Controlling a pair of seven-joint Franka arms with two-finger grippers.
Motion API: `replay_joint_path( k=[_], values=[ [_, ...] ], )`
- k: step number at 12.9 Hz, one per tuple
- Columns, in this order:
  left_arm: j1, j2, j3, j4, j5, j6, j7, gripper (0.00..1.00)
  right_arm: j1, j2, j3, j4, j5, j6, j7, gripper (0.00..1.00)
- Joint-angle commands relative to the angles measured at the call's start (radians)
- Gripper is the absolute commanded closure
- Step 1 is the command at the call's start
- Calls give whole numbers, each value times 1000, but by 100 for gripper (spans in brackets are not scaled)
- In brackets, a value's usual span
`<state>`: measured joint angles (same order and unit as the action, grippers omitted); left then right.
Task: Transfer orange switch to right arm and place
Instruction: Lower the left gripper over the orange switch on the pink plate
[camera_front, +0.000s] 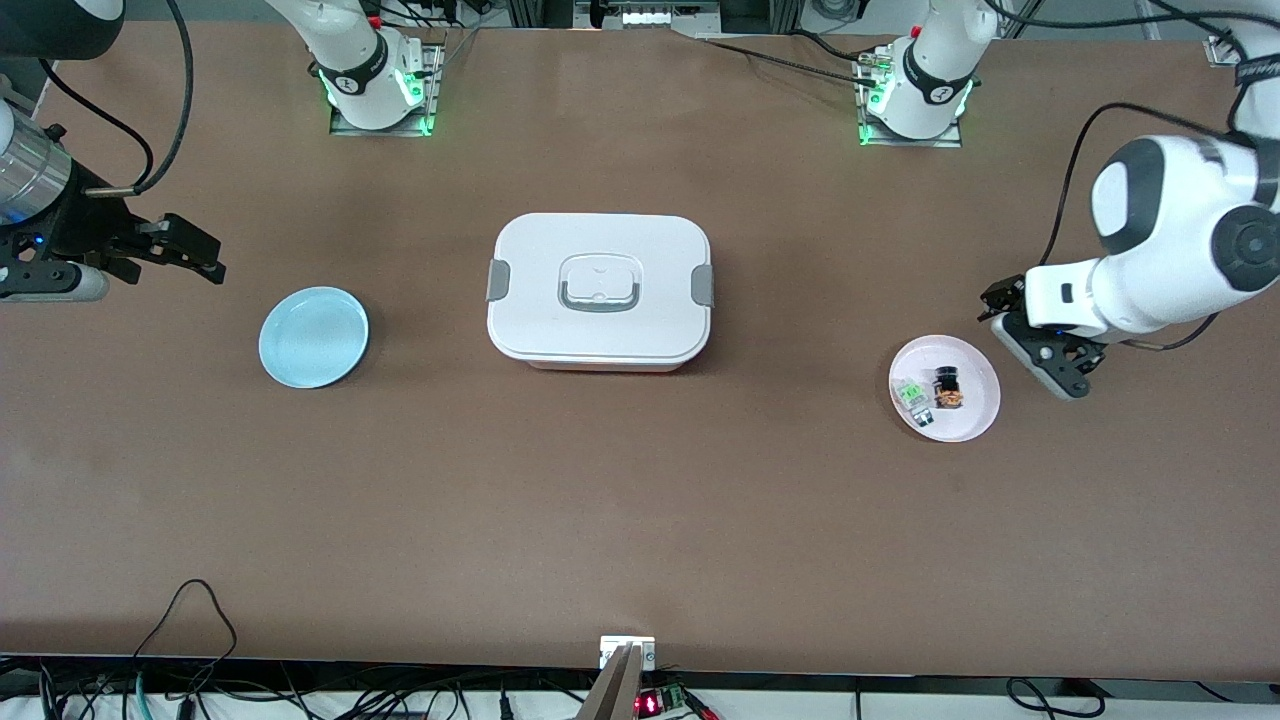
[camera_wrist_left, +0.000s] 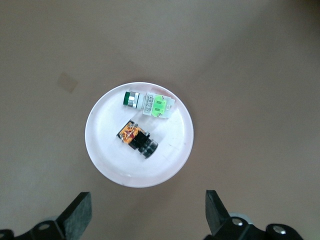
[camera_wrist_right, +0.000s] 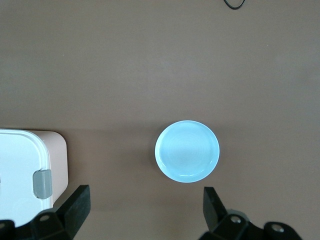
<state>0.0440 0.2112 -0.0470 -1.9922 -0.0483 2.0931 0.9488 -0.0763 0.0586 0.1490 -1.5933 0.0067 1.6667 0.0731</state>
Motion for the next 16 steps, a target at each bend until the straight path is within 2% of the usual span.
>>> replay_joint_path(
  k=[1, 3, 11, 16],
  values=[
    [13, 45, -5, -78, 7, 138, 259, 0, -7, 6, 7, 21, 12, -21, 1, 0],
    [14, 98, -5, -109, 7, 221, 404, 0, -7, 6, 7, 21, 12, -21, 1, 0],
    [17, 243, -5, -111, 5, 424, 530, 0, -8, 6, 7, 21, 12, -22, -4, 0],
    [17, 269, -5, -106, 7, 435, 539, 0, -8, 10, 7, 19, 12, -30, -7, 0]
  ],
)
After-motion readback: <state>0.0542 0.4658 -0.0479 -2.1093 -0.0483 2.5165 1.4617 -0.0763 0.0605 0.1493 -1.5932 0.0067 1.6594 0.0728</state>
